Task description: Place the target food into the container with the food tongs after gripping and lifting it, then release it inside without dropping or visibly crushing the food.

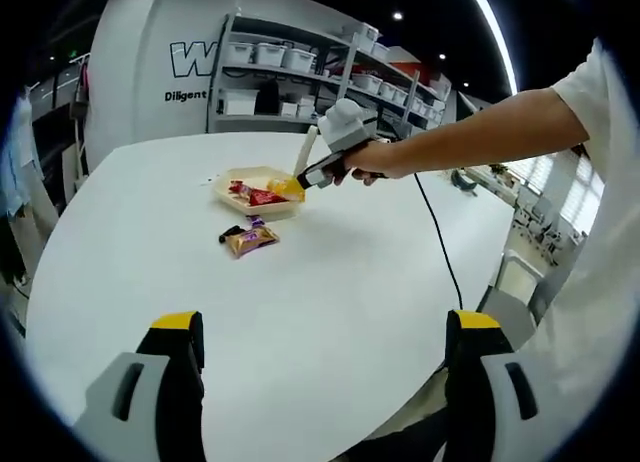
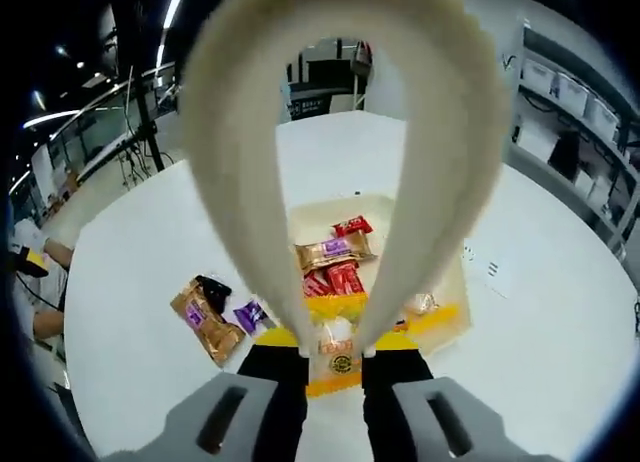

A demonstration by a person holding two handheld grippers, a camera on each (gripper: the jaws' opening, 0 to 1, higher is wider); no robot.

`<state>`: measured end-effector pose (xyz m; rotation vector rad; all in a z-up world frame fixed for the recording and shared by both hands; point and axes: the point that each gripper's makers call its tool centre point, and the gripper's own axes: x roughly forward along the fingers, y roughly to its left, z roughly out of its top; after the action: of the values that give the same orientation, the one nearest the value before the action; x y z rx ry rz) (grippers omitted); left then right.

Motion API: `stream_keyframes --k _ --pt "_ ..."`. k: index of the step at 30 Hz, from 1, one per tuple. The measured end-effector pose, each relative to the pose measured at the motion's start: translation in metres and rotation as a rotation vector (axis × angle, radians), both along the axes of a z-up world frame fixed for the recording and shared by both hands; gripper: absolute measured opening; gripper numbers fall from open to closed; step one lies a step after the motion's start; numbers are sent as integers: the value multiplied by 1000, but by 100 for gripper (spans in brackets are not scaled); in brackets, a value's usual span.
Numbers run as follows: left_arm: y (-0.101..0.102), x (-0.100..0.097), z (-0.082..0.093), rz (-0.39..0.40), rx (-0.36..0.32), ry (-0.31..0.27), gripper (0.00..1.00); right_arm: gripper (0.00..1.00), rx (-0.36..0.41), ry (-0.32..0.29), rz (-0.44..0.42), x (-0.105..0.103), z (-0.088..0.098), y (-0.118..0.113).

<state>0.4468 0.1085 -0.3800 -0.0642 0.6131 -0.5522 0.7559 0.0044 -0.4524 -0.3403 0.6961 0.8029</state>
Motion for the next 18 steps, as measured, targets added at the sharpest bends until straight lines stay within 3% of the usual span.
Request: stream_keyframes --k 3,11,18 --pt "0 3 0 3 -1 2 99 14 -54 -27 31 0 -4 -2" --pt "0 5 -1 2 9 7 99 14 -48 -34 26 16 -8 1" --pt "4 4 -4 15 12 16 99 15 -36 -37 8 15 -8 1"
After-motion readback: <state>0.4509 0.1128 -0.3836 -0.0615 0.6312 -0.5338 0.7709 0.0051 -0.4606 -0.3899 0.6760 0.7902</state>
